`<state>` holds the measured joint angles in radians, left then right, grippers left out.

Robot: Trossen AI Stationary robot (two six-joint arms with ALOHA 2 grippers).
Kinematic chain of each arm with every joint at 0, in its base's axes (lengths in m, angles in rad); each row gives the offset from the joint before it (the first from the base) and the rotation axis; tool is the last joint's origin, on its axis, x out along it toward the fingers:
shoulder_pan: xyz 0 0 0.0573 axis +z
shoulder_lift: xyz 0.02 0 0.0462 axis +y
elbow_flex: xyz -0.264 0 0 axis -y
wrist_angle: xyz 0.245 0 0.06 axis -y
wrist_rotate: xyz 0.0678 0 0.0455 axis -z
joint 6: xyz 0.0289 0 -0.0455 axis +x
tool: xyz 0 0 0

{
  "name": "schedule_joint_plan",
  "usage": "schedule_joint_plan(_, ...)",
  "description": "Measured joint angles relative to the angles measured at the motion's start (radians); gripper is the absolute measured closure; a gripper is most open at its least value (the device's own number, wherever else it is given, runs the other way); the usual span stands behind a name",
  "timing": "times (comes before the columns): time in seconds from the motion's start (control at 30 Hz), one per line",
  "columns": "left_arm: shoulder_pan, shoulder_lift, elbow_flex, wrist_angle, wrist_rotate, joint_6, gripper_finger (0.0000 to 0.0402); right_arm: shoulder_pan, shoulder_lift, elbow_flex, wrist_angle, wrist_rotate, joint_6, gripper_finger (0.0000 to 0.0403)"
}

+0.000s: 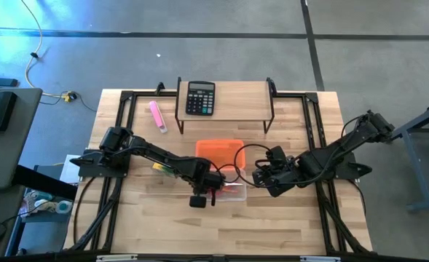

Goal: Pack school essentials
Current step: Put the yellow pencil into the orange supply box

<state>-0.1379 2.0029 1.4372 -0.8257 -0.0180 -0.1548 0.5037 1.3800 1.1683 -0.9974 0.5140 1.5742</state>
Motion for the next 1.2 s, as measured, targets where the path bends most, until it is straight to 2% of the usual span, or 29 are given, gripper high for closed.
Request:
schedule_joint_plan(0.37, 0.006, 0.0, 0.0, 0.023, 0.059, -0.042, 0.0379, 0.0, 0.0, 0.0, -0.001, 0.0, 0.0, 0.0286)
schedule_joint_plan(0.7, 0.007, -0.001, 0.039, 0.054, 0.059, -0.06, 0.0377, 0.0, 0.0, 0.0, -0.008, 0.005, 0.0, 0.0286)
schedule_joint_plan(1.2, 0.021, 0.003, 0.033, 0.072, 0.06, -0.08, 0.0371, 0.0, 0.0, 0.0, -0.009, 0.006, -0.002, 0.0286)
